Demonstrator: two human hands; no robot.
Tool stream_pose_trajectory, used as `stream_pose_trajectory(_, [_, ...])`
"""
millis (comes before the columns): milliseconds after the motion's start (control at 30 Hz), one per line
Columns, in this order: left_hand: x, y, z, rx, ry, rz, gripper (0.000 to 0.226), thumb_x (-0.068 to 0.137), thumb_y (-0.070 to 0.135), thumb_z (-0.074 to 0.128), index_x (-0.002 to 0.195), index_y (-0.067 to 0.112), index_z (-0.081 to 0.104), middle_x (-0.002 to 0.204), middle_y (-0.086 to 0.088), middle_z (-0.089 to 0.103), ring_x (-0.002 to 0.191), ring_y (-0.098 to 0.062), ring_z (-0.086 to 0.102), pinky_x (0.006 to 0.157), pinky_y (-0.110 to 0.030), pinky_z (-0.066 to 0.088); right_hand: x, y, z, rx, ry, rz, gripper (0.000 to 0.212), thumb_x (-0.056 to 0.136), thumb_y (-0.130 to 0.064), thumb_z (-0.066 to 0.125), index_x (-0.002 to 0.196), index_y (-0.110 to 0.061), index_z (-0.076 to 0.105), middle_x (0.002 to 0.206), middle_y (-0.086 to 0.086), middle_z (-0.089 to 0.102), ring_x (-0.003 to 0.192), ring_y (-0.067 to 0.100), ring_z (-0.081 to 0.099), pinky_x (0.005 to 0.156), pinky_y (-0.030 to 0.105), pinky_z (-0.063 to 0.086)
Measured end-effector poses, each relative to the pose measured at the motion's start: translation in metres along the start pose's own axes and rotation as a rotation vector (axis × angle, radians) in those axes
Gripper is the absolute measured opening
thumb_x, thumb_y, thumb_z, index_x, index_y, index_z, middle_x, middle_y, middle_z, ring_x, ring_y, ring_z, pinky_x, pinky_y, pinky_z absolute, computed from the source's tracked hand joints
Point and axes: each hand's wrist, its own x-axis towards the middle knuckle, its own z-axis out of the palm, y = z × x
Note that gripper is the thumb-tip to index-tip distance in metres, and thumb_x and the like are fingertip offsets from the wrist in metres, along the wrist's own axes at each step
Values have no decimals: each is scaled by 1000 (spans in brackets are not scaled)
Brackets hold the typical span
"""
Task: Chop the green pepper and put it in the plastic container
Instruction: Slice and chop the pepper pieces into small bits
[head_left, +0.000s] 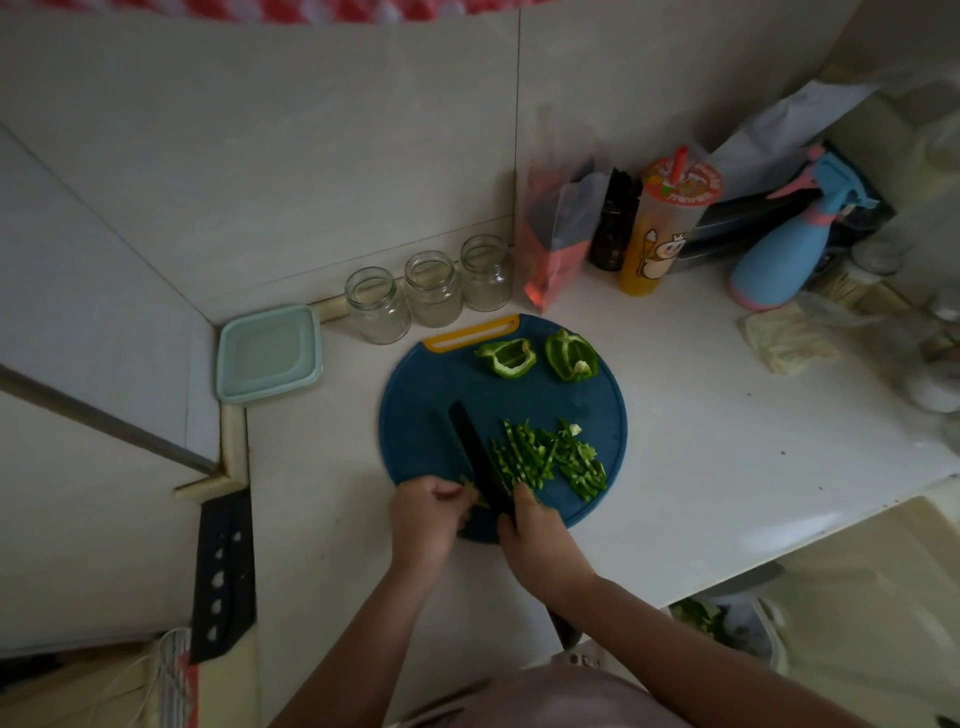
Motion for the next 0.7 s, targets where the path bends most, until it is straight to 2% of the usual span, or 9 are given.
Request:
stream_pose_trajectory(200, [2,3,2,101,13,45,26,74,9,75,54,21,62,55,-5,67,56,-21,66,66,-43,57,-7,1,-1,-17,-7,-55,5,97,-12,39,94,-14,35,83,5,49,69,19,47,59,24,32])
stream_pose_trajectory(267, [2,3,2,151,20,80,31,74,9,74,49,22,60,54,-7,66,57,-25,66,64,-44,57,-7,1,0,27,-23,-18,1,97,-13,38,95,-13,38,81,6,50,61,19,48,50,26,37])
stream_pose_trajectory(333, [1,4,4,212,23,112,27,76,9,72,50,12,62,57,-15,65,60,-31,66,63,-44,55,-7,0,1,111,-39,45,6,97,-14,37,99,-10,41,76,6,49,48,17,48,34,25,36])
stream_pose_trajectory(433, [2,6,5,275,19,140,20,77,10,71,58,5,66,60,-16,66,62,-29,65,64,-42,54,-6,0,0,132,-54,66,9,97,-15,37,102,-9,41,75,7,48,43,16,47,30,24,36])
stream_pose_trajectory(533, [5,7,4,336,1,133,16,79,10,69,64,10,67,67,-9,69,68,-23,66,64,-30,51,-6,3,-1,54,-63,1,3,97,-14,37,97,-12,40,73,0,46,50,10,46,36,22,37])
stream_pose_trajectory(600, [7,8,3,378,-5,127,12,80,11,69,67,10,68,70,-7,70,70,-21,67,61,-24,47,-5,4,0,13,-52,-40,4,97,-12,38,94,-15,37,73,-3,46,58,11,46,51,26,36])
stream_pose_trajectory(700, [9,7,4,427,-23,132,16,81,12,67,65,12,64,69,-5,68,69,-20,66,59,-25,47,-6,3,3,-10,-39,-68,6,97,-10,38,96,-15,35,84,7,54,70,17,48,61,25,34])
